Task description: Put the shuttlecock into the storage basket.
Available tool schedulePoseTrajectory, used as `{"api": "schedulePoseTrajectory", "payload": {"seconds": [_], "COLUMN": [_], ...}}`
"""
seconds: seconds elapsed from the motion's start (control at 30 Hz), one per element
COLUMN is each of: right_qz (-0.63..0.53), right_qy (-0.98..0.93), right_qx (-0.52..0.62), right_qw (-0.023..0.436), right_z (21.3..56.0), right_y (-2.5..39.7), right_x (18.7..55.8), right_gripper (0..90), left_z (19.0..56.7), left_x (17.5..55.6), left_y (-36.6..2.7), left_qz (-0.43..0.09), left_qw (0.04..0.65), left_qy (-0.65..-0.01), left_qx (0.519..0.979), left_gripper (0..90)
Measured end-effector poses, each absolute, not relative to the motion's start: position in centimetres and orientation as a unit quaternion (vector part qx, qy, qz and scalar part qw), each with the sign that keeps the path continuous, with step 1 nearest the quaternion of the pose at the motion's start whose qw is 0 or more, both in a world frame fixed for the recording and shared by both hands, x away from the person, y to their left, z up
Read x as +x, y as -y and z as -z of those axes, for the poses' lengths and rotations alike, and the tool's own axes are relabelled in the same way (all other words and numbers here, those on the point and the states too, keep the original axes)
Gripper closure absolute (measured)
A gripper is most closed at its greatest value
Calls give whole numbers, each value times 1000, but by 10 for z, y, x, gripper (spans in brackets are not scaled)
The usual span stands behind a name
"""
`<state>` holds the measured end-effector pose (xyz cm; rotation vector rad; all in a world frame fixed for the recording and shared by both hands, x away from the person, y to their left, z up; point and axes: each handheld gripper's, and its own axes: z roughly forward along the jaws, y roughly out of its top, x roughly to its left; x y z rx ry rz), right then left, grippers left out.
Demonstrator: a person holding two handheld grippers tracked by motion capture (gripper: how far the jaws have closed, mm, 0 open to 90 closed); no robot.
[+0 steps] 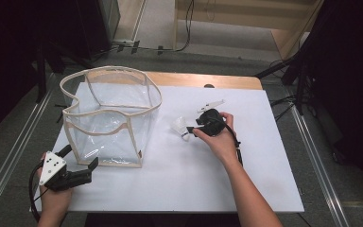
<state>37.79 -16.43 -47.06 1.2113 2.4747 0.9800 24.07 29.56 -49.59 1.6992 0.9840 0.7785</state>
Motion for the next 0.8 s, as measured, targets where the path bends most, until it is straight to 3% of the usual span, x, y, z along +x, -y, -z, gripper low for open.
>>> {"api": "schedulePoseTrajectory", "payload": {"seconds": [0.03, 0.1, 0.17, 0.27, 0.37, 0.4, 0.5, 0.6, 0.63, 0.8], "right_qz": [-333, -334, -329, -341, -334, -321, -313, -299, -285, -279], "right_qy": [-841, -846, -844, -843, -849, -856, -857, -864, -867, -871], "right_qx": [412, 404, 410, 409, 402, 398, 399, 395, 398, 396], "right_qw": [108, 100, 104, 78, 80, 74, 90, 88, 90, 83], "right_z": [471, 468, 467, 466, 468, 470, 473, 478, 482, 488], "right_y": [164, 163, 160, 158, 154, 149, 145, 139, 136, 132], "right_x": [378, 375, 373, 372, 371, 370, 369, 369, 369, 372], "right_gripper": [320, 79, 0, 0, 0, 3, 130, 167, 237, 332], "left_z": [496, 496, 496, 496, 496, 496, 496, 496, 496, 496], "left_x": [241, 241, 241, 241, 241, 241, 240, 240, 241, 241], "left_y": [-296, -296, -296, -296, -296, -296, -296, -296, -296, -296], "left_qz": [-321, -320, -320, -320, -319, -319, -318, -320, -320, -318], "left_qw": [492, 493, 493, 494, 494, 495, 494, 493, 494, 494], "left_qy": [-406, -405, -405, -405, -405, -405, -405, -405, -404, -405], "left_qx": [700, 700, 700, 700, 700, 700, 700, 701, 700, 700], "left_gripper": [10, 11, 10, 10, 10, 10, 11, 11, 11, 11]}}
